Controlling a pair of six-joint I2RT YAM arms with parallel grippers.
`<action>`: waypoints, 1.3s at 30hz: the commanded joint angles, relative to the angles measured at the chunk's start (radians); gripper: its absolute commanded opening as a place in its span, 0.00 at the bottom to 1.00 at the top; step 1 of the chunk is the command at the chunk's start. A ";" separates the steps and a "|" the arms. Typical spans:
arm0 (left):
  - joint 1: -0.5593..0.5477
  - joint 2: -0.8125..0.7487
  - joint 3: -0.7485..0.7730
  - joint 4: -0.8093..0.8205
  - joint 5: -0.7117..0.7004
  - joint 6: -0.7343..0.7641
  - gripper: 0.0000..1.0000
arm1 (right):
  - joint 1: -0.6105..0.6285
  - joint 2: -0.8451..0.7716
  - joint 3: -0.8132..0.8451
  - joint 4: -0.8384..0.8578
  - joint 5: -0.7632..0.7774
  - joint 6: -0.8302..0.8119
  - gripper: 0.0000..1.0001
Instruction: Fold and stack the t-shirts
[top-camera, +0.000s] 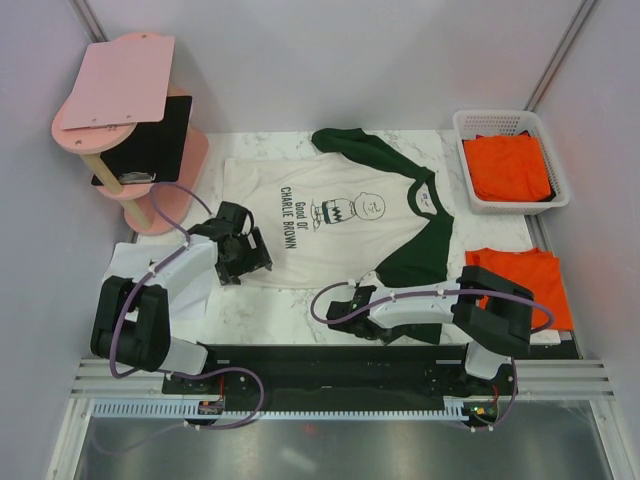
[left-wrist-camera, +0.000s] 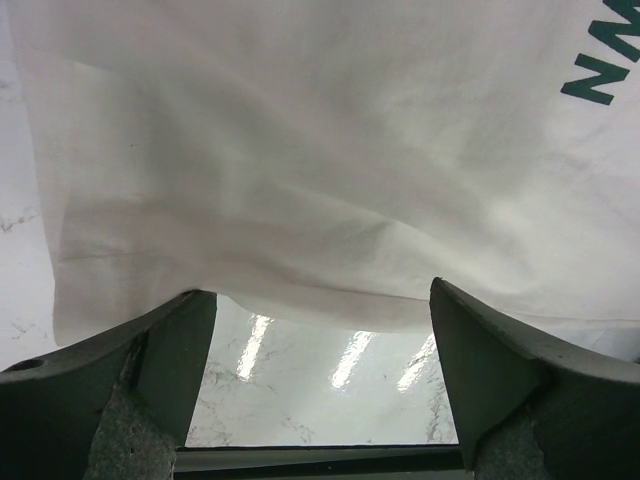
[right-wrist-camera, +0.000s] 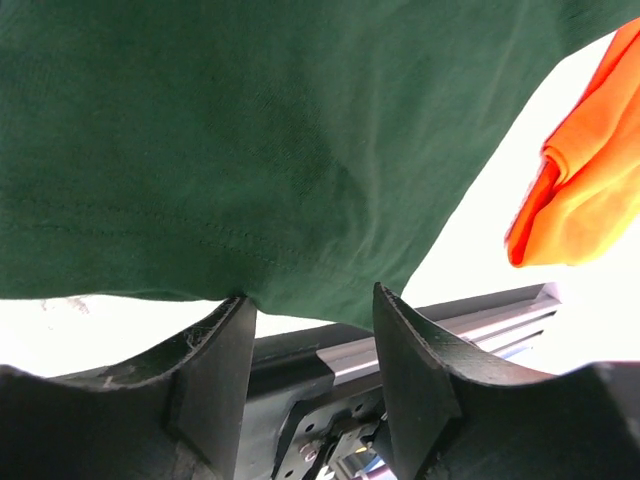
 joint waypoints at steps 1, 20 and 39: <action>0.019 -0.017 0.027 -0.026 -0.024 0.039 0.94 | -0.003 0.038 -0.015 0.042 0.034 0.009 0.59; 0.026 -0.121 -0.003 -0.162 -0.131 0.014 0.86 | -0.001 -0.112 -0.029 0.064 -0.020 -0.069 0.04; 0.023 0.078 -0.053 -0.106 -0.121 -0.018 0.46 | -0.003 -0.166 0.072 -0.048 0.102 -0.080 0.00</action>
